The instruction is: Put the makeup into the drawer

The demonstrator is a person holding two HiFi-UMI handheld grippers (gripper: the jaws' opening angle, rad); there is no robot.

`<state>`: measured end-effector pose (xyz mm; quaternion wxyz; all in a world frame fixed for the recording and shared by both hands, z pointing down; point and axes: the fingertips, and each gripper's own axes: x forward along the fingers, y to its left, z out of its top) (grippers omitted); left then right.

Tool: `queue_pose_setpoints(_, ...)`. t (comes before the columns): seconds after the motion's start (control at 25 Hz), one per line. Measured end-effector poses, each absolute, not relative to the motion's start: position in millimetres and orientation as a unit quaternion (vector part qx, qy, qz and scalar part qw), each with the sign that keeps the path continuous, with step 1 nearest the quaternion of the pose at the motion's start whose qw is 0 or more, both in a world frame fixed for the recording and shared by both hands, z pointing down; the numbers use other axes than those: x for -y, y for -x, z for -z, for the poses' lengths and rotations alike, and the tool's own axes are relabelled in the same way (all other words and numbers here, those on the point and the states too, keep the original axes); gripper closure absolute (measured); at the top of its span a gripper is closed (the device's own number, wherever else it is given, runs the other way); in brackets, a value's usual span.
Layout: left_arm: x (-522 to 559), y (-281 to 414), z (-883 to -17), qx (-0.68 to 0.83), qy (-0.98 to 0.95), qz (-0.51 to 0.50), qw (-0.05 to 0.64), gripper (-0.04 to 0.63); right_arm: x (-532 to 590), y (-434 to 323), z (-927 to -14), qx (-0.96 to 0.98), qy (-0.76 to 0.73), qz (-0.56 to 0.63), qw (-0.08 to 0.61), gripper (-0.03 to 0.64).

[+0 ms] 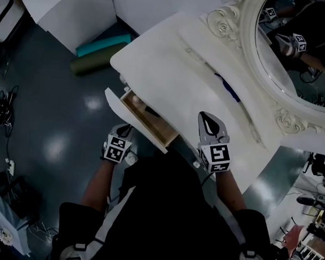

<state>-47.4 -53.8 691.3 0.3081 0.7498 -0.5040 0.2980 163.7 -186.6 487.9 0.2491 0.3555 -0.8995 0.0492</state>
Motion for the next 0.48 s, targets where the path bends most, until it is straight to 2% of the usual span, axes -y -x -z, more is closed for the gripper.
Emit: queue_pose_setpoints(0.48, 75, 37, -692, 0.515, -0.745, -0.289, 0.311, 0.549, 202, -175, -493, 0.901, -0.346, -0.053, 0.258, 0.617)
